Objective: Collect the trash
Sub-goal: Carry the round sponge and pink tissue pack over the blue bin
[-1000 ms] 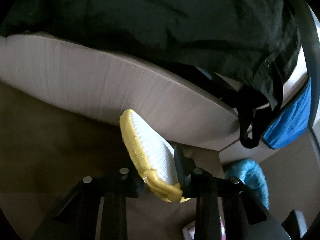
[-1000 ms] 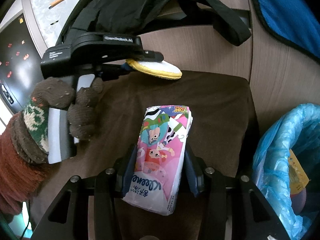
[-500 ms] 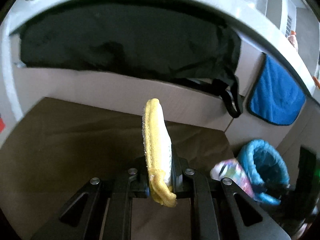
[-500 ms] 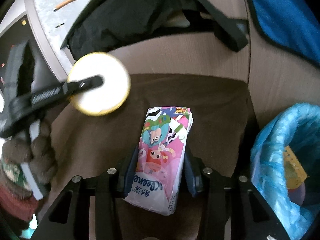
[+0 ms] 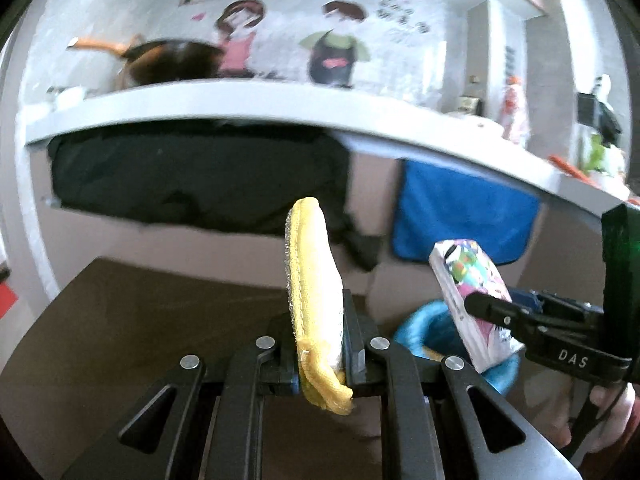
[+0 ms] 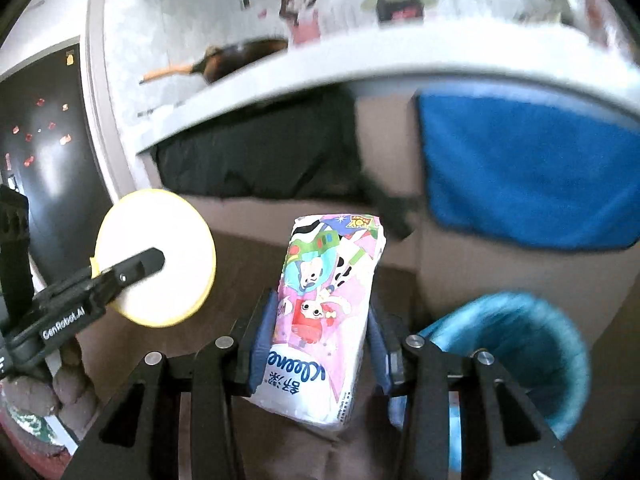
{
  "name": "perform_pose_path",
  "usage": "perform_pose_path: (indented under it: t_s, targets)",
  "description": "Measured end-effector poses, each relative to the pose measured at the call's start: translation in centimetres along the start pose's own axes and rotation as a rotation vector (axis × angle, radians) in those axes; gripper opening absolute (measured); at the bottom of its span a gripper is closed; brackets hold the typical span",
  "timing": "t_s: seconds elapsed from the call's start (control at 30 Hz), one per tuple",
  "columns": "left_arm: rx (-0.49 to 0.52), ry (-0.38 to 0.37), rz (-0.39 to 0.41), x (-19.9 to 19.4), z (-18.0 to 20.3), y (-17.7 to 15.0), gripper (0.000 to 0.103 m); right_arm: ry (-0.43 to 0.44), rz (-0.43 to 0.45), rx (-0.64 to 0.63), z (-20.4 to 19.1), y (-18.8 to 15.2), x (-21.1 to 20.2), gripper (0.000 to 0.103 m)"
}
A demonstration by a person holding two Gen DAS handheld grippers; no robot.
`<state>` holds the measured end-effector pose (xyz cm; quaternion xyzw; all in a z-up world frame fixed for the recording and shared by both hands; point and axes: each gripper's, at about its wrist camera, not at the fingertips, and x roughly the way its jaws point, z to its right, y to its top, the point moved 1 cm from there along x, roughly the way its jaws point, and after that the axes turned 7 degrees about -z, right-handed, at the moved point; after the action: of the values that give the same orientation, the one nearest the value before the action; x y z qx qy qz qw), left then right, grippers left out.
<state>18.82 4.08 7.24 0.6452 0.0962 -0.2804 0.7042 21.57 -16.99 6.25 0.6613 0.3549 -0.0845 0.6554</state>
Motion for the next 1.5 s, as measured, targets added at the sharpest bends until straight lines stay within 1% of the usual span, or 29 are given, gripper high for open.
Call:
perform_pose_path:
  t_s: [0.17, 0.27, 0.33, 0.5, 0.63, 0.77, 1.0, 1.3, 1.5]
  targets:
    - [0.039, -0.072, 0.021, -0.6, 4.8, 0.9, 0.015, -0.105, 0.079, -0.010, 2.7, 0.7, -5.0, 0.039]
    - [0.065, -0.115, 0.003, 0.2, 7.9, 1.2, 0.015, -0.144, 0.100, 0.012, 4.7, 0.8, -6.7, 0.039]
    - [0.082, -0.122, -0.005, 0.7, 9.7, 1.5, 0.015, -0.168, 0.113, 0.035, 6.3, 0.6, -7.6, 0.039]
    - [0.119, -0.141, -0.014, 2.7, 13.4, 1.5, 0.015, -0.199, 0.125, 0.072, 9.5, -0.2, -8.9, 0.039]
    - [0.138, -0.145, -0.020, 4.5, 15.4, 1.5, 0.015, -0.215, 0.120, 0.090, 11.3, -0.8, -8.5, 0.039]
    - [0.142, -0.151, -0.027, 6.1, 16.3, 1.0, 0.015, -0.224, 0.106, 0.113, 12.9, -1.7, -7.9, 0.039]
    - [0.122, -0.157, -0.070, 9.2, 16.4, -0.4, 0.015, -0.215, 0.061, 0.155, 15.2, -3.2, -5.6, 0.039]
    - [0.098, -0.149, -0.130, 12.6, 15.9, -2.3, 0.015, -0.201, 0.010, 0.172, 16.4, -4.6, -2.6, 0.040]
    - [0.082, -0.137, -0.161, 14.6, 15.8, -3.7, 0.015, -0.187, -0.024, 0.207, 17.7, -5.6, -0.4, 0.040]
